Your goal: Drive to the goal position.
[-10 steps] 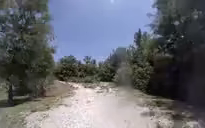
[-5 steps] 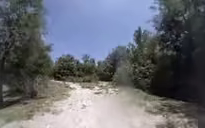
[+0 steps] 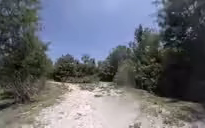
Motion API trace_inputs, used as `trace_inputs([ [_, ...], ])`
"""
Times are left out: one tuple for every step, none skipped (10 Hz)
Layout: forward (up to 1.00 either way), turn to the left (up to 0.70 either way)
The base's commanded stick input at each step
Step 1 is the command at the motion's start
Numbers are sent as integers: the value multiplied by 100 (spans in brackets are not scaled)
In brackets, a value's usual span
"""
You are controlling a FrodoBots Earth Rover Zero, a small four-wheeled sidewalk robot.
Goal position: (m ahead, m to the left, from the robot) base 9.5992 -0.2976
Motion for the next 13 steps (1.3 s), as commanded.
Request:
trace_inputs([
  [85,-1],
  [85,-1],
  [85,-1],
  [85,-1],
  [85,-1],
  [85,-1],
  [85,-1],
  [85,-1],
  [85,-1],
  [85,-1],
  [85,-1],
  [85,-1],
  [85,-1],
])
